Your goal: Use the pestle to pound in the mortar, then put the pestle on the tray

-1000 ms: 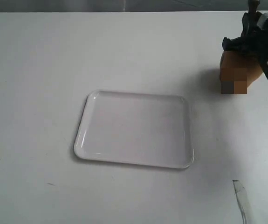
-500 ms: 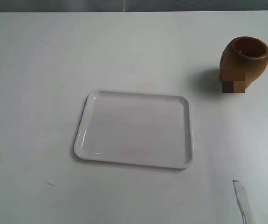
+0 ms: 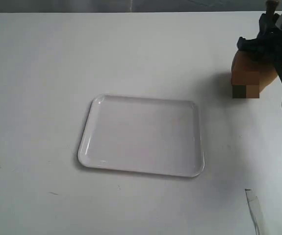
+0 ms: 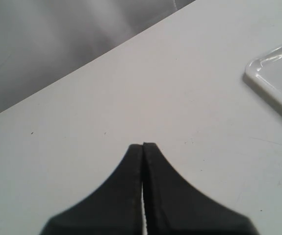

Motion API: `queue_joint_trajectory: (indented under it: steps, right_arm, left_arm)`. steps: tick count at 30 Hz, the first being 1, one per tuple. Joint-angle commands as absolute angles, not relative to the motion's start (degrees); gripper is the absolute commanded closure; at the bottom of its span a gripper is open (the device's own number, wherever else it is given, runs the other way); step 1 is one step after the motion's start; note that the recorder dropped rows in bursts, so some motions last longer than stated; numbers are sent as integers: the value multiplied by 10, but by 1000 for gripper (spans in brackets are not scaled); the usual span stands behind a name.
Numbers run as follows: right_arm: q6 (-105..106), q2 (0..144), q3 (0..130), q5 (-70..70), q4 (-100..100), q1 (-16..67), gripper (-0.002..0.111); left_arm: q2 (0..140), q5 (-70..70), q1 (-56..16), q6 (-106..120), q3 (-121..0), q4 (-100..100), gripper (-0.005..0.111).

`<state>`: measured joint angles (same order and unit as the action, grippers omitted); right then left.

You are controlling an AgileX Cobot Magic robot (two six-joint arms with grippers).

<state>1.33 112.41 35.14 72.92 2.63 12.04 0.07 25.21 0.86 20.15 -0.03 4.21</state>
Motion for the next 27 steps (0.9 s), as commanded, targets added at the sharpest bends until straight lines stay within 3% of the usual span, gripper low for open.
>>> queue_joint_trajectory:
  steps: [1, 10, 15, 20, 23, 27]
  right_arm:
    - [22, 1043, 345, 700, 15, 120, 108]
    - [31, 876, 345, 694, 6, 120, 108]
    - [31, 976, 345, 643, 8, 120, 108]
    - [31, 1120, 345, 700, 10, 120, 108]
    - [44, 1121, 345, 700, 7, 120, 108]
    - [35, 1011, 344, 700, -45, 120, 108]
  left_arm:
    - [0, 250, 4, 197, 0, 38, 107]
    - [0, 250, 4, 197, 0, 38, 107]
    - [0, 250, 4, 197, 0, 38, 107]
    - [0, 250, 4, 197, 0, 38, 107]
    - [0, 250, 4, 197, 0, 38, 107]
    - [0, 250, 4, 197, 0, 38, 107]
